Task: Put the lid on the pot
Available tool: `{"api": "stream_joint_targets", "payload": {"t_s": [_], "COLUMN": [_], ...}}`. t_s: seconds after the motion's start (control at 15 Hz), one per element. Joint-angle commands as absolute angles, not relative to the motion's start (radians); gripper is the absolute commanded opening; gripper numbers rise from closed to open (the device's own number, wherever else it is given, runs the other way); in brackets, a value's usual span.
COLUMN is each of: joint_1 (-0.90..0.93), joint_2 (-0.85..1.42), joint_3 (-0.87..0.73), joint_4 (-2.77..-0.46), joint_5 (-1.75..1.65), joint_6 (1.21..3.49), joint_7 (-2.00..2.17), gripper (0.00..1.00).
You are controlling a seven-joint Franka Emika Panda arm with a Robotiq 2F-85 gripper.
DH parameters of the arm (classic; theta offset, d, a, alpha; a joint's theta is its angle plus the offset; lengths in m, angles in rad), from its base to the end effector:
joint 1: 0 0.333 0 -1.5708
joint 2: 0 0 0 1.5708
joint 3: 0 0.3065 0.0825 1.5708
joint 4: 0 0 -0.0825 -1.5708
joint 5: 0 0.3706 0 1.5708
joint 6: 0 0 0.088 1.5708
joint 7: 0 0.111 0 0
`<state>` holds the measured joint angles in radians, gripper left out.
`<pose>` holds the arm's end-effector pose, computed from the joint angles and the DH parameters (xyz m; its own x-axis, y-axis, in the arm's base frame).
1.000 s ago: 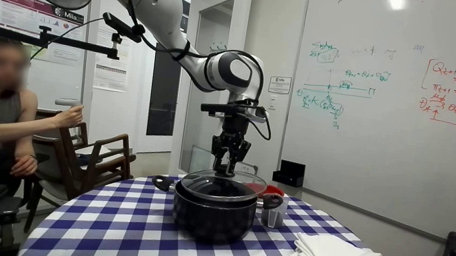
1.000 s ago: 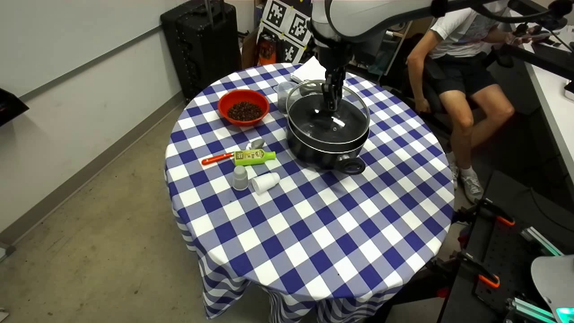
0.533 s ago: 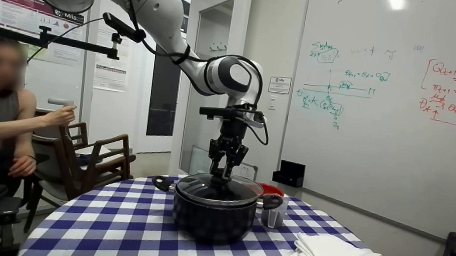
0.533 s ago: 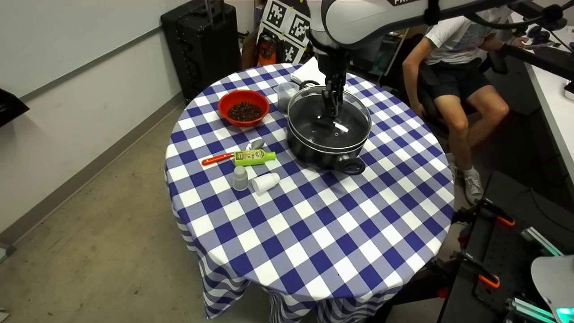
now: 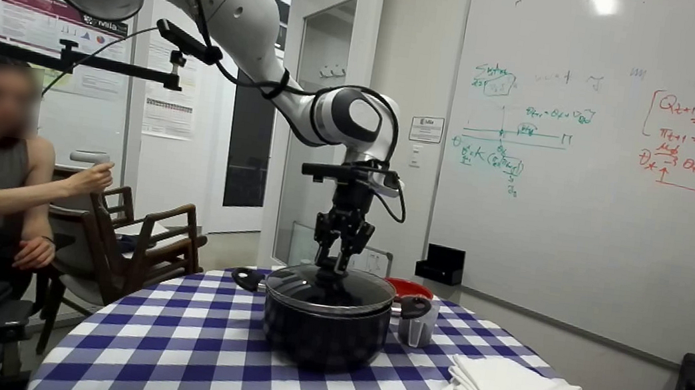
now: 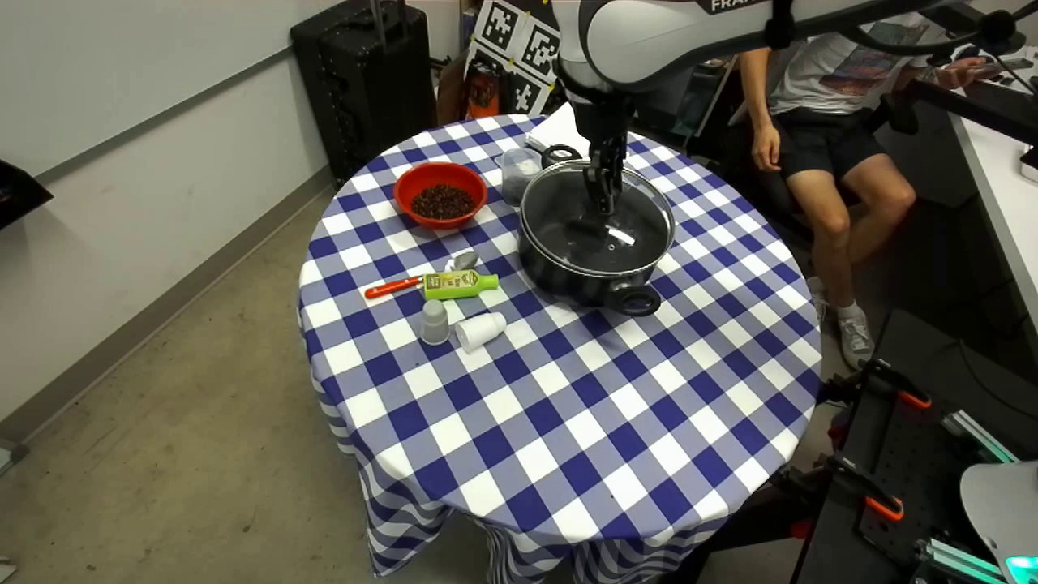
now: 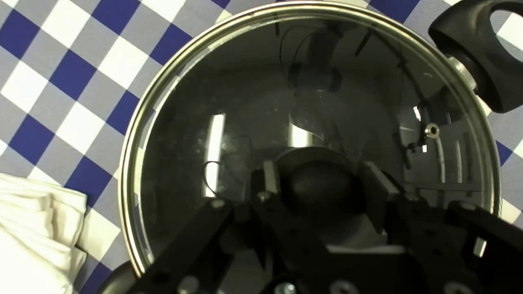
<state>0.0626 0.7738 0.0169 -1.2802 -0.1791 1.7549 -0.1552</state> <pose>0.6910 0.0359 0.2646 0.9134 0.2569 -0.3158 0.3009 -0.9486 0.0985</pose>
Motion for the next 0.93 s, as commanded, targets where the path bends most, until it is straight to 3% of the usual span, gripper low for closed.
{"api": "stream_joint_targets", "payload": {"t_s": [0.0, 0.47, 0.53, 0.67, 0.87], "joint_1": [0.068, 0.064, 0.064, 0.061, 0.055], "joint_2": [0.773, 0.778, 0.778, 0.778, 0.769], "joint_3": [0.023, 0.029, 0.029, 0.03, 0.033], "joint_4": [-1.261, -1.264, -1.265, -1.268, -1.281], "joint_5": [-0.175, -0.167, -0.166, -0.163, -0.153], "joint_6": [1.731, 1.732, 1.733, 1.734, 1.751], "joint_7": [-0.153, -0.157, -0.157, -0.158, -0.16], "gripper": [0.25, 0.25, 0.75, 0.81, 0.99]}}
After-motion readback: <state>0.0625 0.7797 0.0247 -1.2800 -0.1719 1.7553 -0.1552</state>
